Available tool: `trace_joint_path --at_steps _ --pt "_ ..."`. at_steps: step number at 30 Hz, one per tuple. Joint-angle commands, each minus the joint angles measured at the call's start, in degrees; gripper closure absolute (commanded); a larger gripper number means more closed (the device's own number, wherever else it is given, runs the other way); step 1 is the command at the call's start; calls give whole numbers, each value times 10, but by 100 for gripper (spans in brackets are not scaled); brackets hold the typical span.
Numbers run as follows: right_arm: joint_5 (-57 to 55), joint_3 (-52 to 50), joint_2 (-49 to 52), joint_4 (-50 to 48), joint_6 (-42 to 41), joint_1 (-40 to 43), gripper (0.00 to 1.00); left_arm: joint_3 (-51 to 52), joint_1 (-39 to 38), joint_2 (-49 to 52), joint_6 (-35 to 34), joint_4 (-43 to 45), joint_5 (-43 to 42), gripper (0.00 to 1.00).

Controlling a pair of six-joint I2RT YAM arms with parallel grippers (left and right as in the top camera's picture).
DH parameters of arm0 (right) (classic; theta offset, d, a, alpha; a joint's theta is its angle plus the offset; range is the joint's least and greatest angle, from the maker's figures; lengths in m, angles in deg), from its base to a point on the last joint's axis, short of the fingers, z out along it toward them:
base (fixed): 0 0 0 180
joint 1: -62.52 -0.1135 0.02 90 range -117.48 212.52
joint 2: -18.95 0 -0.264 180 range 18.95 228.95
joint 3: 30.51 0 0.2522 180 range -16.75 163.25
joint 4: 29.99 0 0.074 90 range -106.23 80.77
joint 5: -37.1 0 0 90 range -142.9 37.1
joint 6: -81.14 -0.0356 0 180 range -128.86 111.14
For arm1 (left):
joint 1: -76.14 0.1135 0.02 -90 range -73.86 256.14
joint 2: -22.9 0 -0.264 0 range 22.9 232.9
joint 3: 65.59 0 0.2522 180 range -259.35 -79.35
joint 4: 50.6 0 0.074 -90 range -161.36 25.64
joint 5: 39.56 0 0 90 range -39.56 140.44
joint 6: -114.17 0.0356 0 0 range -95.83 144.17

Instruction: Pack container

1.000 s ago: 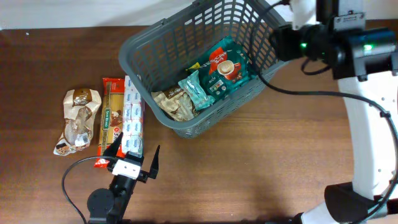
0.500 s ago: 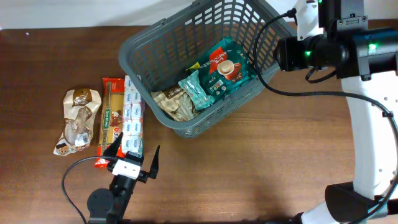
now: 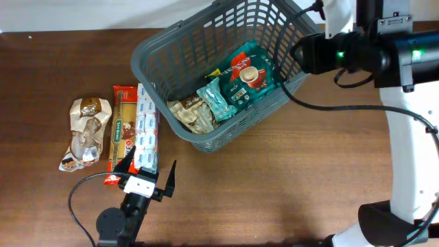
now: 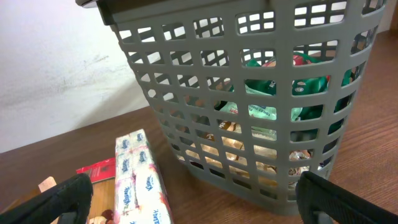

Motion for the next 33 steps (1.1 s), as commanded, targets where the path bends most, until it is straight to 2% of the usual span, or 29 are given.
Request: trace_joint_path --at_steps 1,10,12,15,18,19,20,21,23,24,25,26,27,28,33 --pt "42 14 -16 2 21 -35 43 5 -2 -3 -3 3 4 1" --pt "41 13 0 7 55 -149 42 5 -2 13 -3 1 8 1" --pt "40 13 11 9 59 -171 45 5 -2 13 -3 1 8 1" --pt "40 13 29 18 67 -203 58 5 -2 13 -3 1 8 1" --pt "39 13 46 30 88 -238 64 5 -2 13 -3 1 8 1" --pt "39 13 51 31 98 -250 71 5 -2 13 -3 1 8 1" --pt "37 13 56 30 99 -261 84 5 -2 13 -3 1 8 1" --pt "37 13 59 28 99 -271 88 5 -2 13 -3 1 8 1" --pt "37 13 66 19 99 -288 88 5 -2 13 -3 1 8 1" --pt "37 13 70 12 101 -296 86 5 -2 13 -3 1 8 1" --pt "37 13 73 6 108 -304 78 5 -2 13 -3 1 8 1" --pt "36 13 75 -2 115 -313 66 5 -2 13 -3 1 8 1" --pt "29 13 79 -10 117 -320 50 5 -2 13 -3 1 8 1" --pt "12 13 80 -20 116 -328 41 5 -2 13 -3 1 8 1" --pt "-60 13 85 -64 107 -357 33 5 -2 13 -3 1 8 1"
